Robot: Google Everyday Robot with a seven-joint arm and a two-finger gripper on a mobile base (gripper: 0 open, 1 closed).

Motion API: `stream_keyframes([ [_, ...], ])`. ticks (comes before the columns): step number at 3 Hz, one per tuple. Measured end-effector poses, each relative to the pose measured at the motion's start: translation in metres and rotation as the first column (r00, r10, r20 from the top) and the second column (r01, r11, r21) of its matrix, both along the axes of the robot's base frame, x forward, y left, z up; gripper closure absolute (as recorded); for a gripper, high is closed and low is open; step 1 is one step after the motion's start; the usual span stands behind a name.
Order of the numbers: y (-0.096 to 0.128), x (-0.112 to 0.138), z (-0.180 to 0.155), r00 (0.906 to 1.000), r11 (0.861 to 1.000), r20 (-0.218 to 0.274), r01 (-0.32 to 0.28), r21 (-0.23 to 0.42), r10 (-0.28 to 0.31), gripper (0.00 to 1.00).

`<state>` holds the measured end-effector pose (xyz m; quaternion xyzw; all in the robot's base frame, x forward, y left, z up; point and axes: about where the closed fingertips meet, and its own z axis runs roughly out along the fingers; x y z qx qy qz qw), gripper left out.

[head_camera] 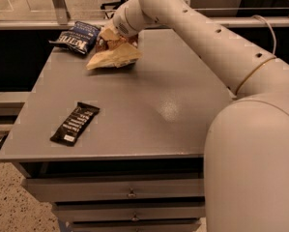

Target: Move brown chip bag near blue chip bag

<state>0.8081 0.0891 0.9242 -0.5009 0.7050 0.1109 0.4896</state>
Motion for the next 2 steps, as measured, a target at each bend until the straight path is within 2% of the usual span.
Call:
stream_keyframes([
  [1, 0.0042, -0.0085, -0.0055, 0.9994, 1.000, -0.029, -0.019, 0.005, 0.019, 0.03],
  [2, 0.0040, -0.0149, -0.0070, 0.9985, 0.999, -0.047, -0.029, 0.015, 0.030, 0.00],
])
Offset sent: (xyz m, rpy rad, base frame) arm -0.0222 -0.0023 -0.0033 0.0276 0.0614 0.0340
